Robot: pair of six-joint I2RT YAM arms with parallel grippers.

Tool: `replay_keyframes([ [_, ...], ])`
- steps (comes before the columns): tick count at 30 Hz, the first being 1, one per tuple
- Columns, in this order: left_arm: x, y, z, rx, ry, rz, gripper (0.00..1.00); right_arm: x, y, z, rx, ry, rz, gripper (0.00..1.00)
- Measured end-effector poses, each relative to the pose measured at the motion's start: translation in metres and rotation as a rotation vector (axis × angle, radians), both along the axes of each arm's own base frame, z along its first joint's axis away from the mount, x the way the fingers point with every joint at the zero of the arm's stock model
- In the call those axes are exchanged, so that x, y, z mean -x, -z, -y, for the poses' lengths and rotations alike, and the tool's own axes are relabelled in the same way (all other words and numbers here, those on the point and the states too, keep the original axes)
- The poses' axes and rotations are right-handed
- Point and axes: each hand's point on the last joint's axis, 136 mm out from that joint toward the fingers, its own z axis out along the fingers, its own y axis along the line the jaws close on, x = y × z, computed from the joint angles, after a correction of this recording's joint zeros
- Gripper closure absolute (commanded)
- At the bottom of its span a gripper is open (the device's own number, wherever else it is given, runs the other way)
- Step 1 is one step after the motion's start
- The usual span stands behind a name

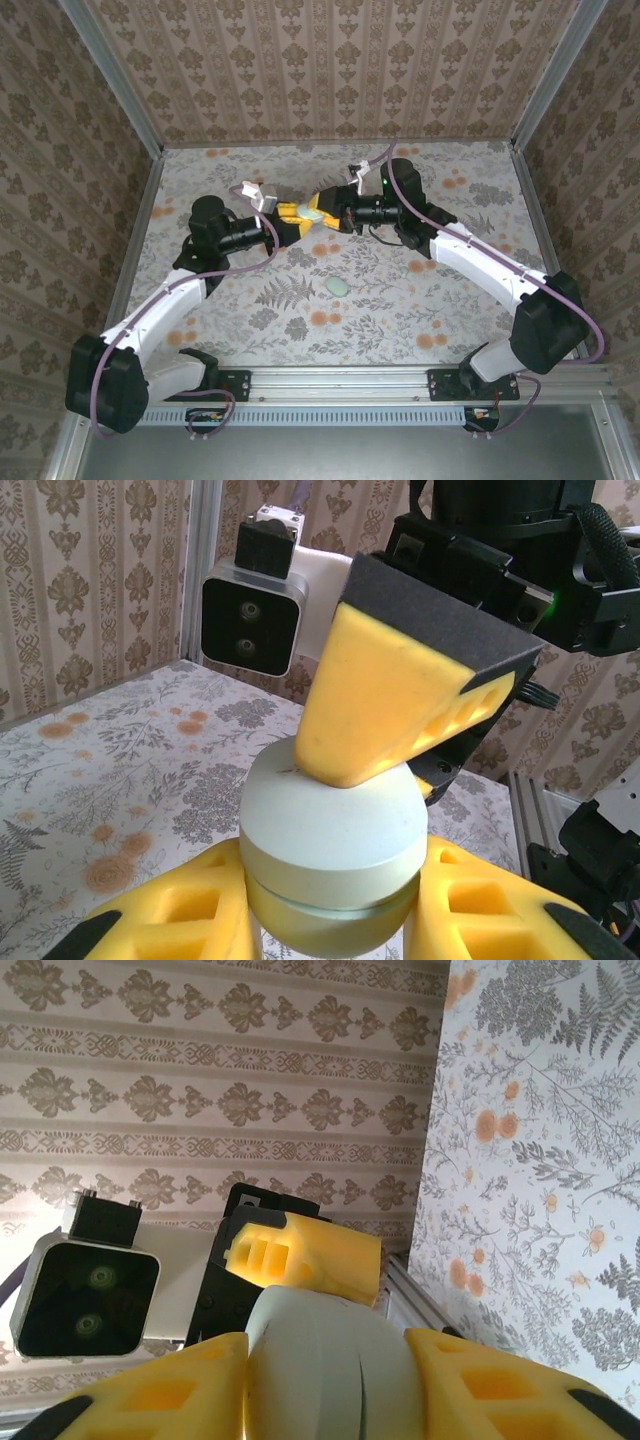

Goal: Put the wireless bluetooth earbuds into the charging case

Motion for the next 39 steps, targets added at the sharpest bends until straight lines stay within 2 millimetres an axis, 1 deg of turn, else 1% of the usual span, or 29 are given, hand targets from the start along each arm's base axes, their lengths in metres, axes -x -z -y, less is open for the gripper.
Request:
replay_keyframes([
  [2,-0.001,0.001,0.000,-0.002,-0.008,-0.004,0.83,-0.002,-0.001,0.000,-0.006,0.006,-0.003,0.75],
  [5,-0.002,0.002,-0.002,-0.006,-0.021,-0.010,0.72,-0.004,0.000,-0.001,-0.011,0.007,-0.005,0.78],
  [11,-0.001,0.006,-0.007,-0.038,-0.056,-0.015,0.40,-0.007,0.004,-0.008,-0.027,-0.008,-0.013,0.80],
  [14,0.004,0.008,-0.010,-0.062,-0.069,-0.016,0.29,-0.012,0.006,-0.012,-0.034,-0.007,-0.010,0.80],
  [17,0.006,0.009,-0.018,-0.087,-0.112,-0.003,0.23,-0.022,0.010,-0.012,-0.036,0.004,-0.025,0.80],
  [19,0.009,0.010,-0.025,-0.102,-0.143,0.005,0.22,-0.033,0.013,-0.011,-0.033,0.022,-0.030,0.80],
  [22,0.017,0.009,-0.035,-0.113,-0.175,0.028,0.21,-0.065,0.025,-0.005,-0.011,0.083,-0.032,0.80],
  [25,0.019,0.010,-0.048,-0.124,-0.227,0.040,0.21,-0.096,0.049,-0.005,0.045,0.121,-0.036,0.79],
  [28,0.020,0.019,-0.060,-0.142,-0.274,0.024,0.20,-0.122,0.078,-0.013,0.101,0.128,-0.041,0.78],
  [31,0.022,0.032,-0.067,-0.161,-0.300,-0.008,0.20,-0.144,0.119,-0.025,0.157,0.116,-0.066,0.78],
  [33,0.023,0.040,-0.071,-0.174,-0.316,-0.027,0.20,-0.156,0.151,-0.032,0.194,0.107,-0.090,0.78],
  [35,0.024,0.045,-0.074,-0.181,-0.332,-0.035,0.20,-0.162,0.182,-0.036,0.229,0.099,-0.120,0.78],
  [39,0.023,0.055,-0.081,-0.193,-0.364,-0.051,0.20,-0.164,0.237,-0.037,0.289,0.085,-0.185,0.78],
])
